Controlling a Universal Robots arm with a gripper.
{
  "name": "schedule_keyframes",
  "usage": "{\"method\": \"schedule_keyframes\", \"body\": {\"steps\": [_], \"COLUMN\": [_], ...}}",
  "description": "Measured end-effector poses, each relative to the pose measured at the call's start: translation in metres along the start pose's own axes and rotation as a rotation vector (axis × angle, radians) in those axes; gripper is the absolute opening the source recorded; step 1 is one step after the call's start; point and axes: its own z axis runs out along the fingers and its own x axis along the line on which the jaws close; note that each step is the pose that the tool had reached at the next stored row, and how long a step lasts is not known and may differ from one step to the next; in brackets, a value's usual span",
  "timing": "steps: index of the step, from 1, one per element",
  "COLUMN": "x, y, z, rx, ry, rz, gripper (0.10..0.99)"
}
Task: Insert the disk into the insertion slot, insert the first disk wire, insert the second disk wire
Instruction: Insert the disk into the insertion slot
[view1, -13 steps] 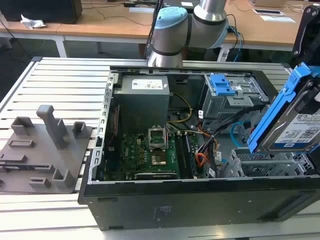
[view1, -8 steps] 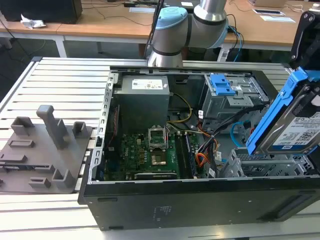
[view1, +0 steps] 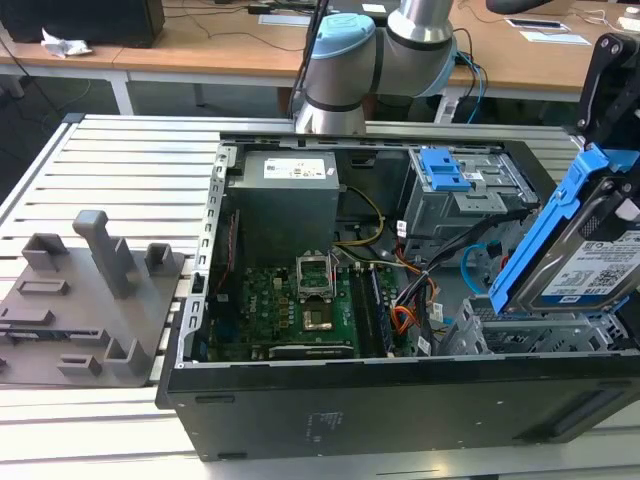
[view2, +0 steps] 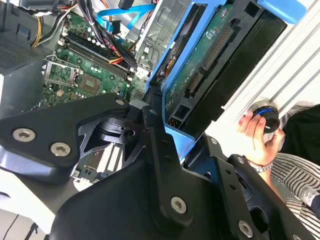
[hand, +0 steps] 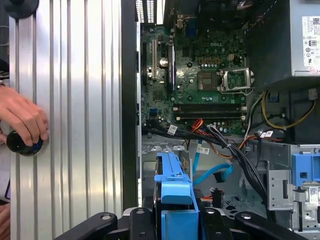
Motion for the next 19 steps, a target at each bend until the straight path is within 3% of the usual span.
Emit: {"method": "schedule_keyframes", "body": {"steps": [19], "x": [-0.0001], "y": [-0.0006], "z": [0.0158], "rx": [0.0], "ry": [-0.0001], "rz": [0.0], "gripper": [0.369]}}
